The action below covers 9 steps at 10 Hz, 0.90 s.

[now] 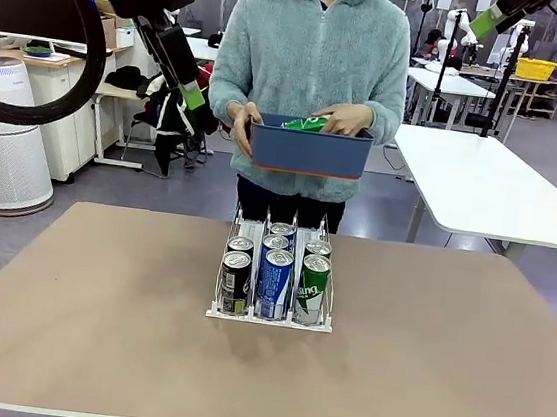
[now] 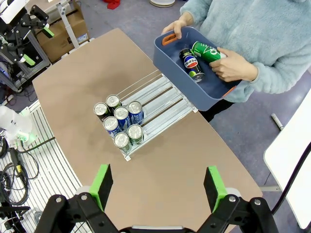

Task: Fill the beverage cans into the dispenser.
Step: Pick up the Sprite handed by the human.

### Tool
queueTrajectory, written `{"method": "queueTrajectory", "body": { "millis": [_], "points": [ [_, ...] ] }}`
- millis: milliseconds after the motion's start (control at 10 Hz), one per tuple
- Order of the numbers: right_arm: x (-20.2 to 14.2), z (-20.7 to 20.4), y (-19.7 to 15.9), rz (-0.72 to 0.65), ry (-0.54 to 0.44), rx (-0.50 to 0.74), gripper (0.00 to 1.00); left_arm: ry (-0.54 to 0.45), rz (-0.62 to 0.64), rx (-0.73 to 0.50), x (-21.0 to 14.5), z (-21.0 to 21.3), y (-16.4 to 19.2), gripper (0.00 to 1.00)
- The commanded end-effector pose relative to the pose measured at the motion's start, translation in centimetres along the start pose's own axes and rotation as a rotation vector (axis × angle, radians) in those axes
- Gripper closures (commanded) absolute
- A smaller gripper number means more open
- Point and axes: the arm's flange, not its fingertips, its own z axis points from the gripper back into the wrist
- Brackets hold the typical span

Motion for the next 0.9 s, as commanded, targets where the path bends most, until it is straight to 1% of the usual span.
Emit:
{"method": "queueTrajectory", "body": {
  "millis": [0,200,300,400,600,700,800],
  "points": [
    [-0.1,-0.1,-0.1,0.007,-0.002,0.005,0.0,0.003,-0.002,-0.003,-0.1,-0.6,-0.4,0.06],
    [-0.1,-0.1,-0.1,0.007,-0.002,0.005,0.0,0.002,-0.003,-0.001,0.1,-0.1,-0.2,0.06],
    [-0.1,-0.1,-0.1,0.007,-0.002,0.005,0.0,-0.07,0.068,-0.046,0.4,-0.8,1.0,0.06],
    [-0.1,-0.1,-0.1,0.007,-0.002,0.005,0.0,-0.099,0.087,-0.039,0.3,0.2,2.4,0.06],
    [-0.1,-0.1,-0.1,0.007,-0.002,0.005,0.0,-0.131,0.076,-0.035,1.0,2.4,5.6,0.06],
    [-0.1,-0.1,-0.1,0.007,-0.002,0.005,0.0,-0.149,0.058,-0.055,1.0,3.7,6.4,0.06],
    [-0.1,-0.1,-0.1,0.007,-0.002,0.005,0.0,-0.158,0.051,-0.046,1.3,4.8,6.6,0.06]
  ]
}}
